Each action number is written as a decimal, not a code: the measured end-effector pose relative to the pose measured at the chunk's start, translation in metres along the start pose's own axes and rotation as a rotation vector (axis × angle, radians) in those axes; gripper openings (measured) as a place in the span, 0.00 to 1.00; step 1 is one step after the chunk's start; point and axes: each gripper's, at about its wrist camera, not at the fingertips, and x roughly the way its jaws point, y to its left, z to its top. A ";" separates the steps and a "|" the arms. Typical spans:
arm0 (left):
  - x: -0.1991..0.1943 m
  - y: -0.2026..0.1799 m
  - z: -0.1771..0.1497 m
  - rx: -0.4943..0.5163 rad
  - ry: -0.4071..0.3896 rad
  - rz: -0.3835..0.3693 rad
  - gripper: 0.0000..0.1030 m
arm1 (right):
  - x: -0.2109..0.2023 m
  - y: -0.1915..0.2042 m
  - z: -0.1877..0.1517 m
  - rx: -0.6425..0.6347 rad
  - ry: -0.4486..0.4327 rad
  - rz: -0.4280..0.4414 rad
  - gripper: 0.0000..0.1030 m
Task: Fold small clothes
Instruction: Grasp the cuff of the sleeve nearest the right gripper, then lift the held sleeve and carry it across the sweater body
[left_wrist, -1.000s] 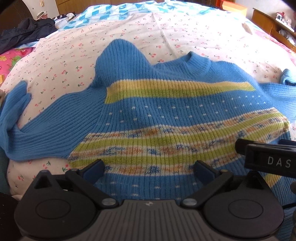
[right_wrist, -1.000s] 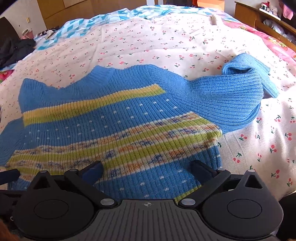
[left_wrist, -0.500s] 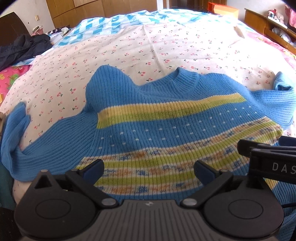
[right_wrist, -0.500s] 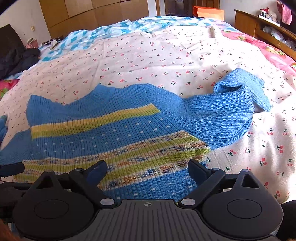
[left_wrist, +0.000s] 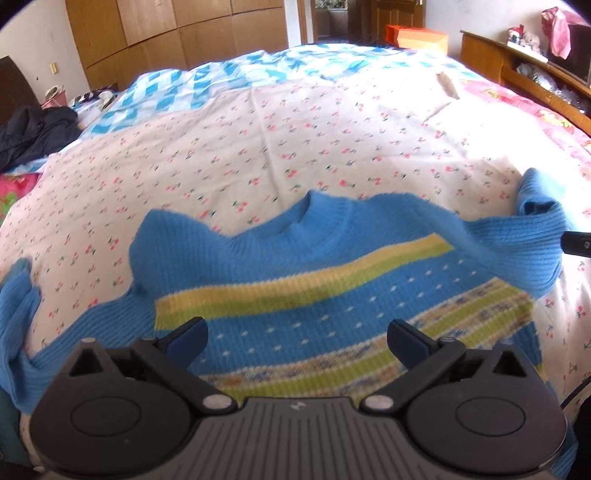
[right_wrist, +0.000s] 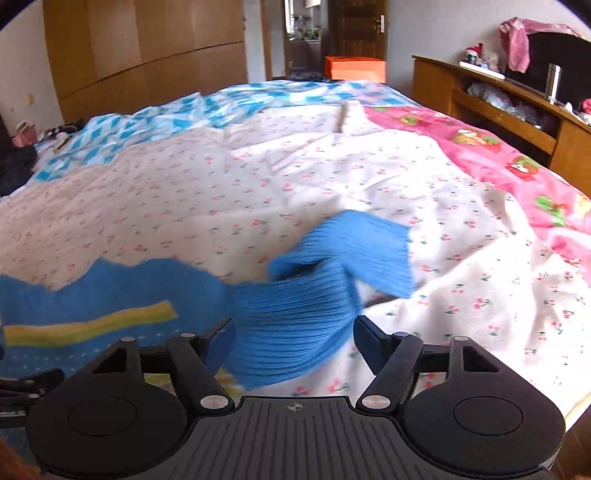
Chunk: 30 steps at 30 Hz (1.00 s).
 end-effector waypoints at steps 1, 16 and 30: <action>0.001 -0.003 0.002 0.004 -0.003 -0.006 1.00 | 0.005 -0.011 0.003 0.028 0.010 -0.001 0.55; 0.015 -0.025 0.010 0.047 0.004 -0.051 1.00 | 0.095 -0.119 0.018 0.759 0.151 0.330 0.41; 0.011 -0.023 0.013 0.039 -0.017 -0.065 1.00 | 0.054 -0.142 0.053 0.822 -0.072 0.376 0.05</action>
